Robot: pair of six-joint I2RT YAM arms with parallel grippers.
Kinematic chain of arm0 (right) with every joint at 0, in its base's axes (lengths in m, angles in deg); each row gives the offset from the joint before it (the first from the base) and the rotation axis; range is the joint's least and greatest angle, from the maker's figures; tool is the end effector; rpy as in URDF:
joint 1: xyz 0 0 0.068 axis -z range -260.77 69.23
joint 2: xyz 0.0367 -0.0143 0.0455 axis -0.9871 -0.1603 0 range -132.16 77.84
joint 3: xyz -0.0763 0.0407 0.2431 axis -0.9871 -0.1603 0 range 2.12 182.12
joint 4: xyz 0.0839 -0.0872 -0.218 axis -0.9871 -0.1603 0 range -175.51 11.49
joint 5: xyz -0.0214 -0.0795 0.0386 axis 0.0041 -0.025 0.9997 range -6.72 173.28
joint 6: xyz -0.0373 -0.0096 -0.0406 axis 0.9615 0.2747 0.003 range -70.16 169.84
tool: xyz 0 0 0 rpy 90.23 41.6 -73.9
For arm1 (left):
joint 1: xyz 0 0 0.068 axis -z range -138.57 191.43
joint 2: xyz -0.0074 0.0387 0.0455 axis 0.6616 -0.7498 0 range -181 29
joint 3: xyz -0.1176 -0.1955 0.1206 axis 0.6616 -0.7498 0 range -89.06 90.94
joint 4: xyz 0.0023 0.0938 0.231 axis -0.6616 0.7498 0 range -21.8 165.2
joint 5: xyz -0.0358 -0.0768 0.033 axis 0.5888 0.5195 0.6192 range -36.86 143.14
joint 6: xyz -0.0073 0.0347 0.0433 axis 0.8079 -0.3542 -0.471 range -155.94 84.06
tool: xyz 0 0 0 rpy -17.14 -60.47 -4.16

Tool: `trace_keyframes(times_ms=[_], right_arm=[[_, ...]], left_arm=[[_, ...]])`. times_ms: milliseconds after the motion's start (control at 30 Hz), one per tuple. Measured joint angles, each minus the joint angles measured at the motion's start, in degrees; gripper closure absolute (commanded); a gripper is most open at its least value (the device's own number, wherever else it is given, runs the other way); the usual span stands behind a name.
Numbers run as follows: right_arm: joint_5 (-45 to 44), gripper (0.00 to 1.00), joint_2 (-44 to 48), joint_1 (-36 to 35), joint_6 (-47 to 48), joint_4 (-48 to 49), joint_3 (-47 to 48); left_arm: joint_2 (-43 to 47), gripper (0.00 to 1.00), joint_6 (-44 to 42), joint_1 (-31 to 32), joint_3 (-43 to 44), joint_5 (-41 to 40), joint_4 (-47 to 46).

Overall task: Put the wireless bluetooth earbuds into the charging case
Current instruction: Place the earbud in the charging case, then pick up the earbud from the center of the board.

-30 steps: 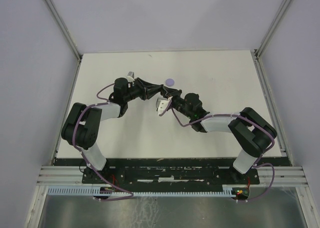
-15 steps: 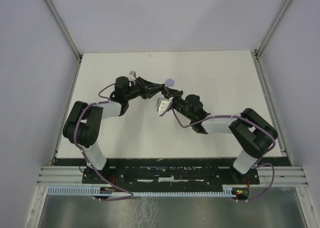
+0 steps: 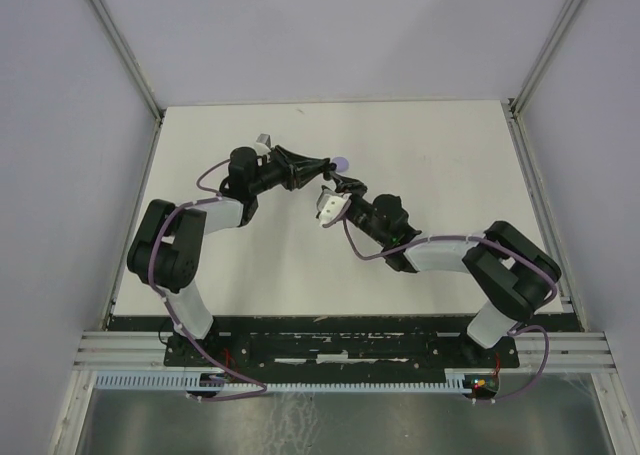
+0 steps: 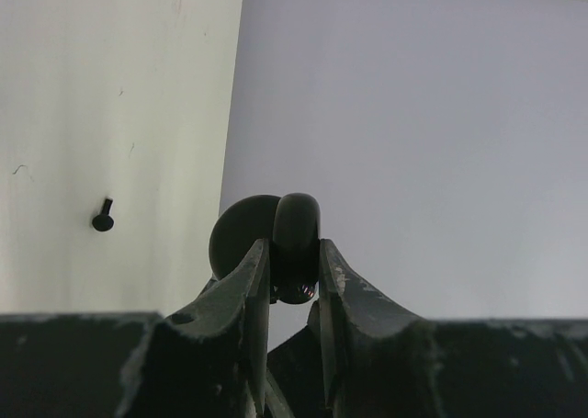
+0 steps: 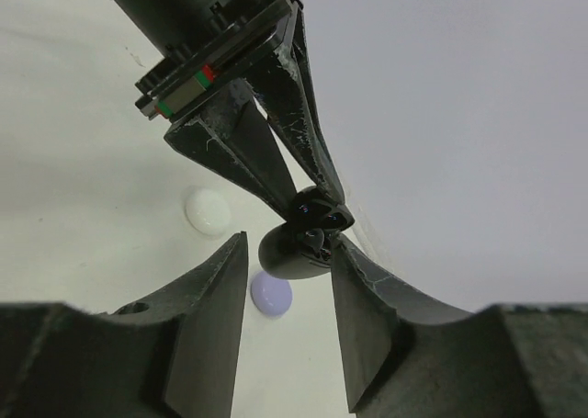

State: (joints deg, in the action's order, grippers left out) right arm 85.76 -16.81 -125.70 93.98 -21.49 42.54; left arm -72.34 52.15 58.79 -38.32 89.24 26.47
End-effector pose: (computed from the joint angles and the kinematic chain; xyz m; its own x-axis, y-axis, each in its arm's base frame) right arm 0.2373 0.2392 0.2137 0.5373 -0.4468 -0.7153 -0.5043 0.5096 -0.6971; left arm 0.3430 -0.1311 0.2000 -0.8012 -0.5956 0.0579 -0.1206 0.0659 -0.9905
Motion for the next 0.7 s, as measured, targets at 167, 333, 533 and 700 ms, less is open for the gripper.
trace_keyframes(times_ms=[167,333,533,700], right_arm=[[-1.4,0.35,2.5,-0.1,-3.9,0.5,-0.7],[-10.3,0.25,7.1,-0.1,-7.7,-2.2,0.5],[-29.6,0.24,10.6,0.8,-14.1,-9.4,6.2],[-38.5,0.29,11.6,6.6,-31.4,-38.2,17.5]], left_arm=[[-0.4,0.97,0.0,0.0,0.2,0.0,-0.5],[-0.4,0.97,-0.1,0.0,0.2,0.0,-0.5],[-0.4,0.97,-1.0,0.0,0.2,0.1,-0.7],[-1.0,0.97,-1.6,0.0,0.2,1.3,-3.4]])
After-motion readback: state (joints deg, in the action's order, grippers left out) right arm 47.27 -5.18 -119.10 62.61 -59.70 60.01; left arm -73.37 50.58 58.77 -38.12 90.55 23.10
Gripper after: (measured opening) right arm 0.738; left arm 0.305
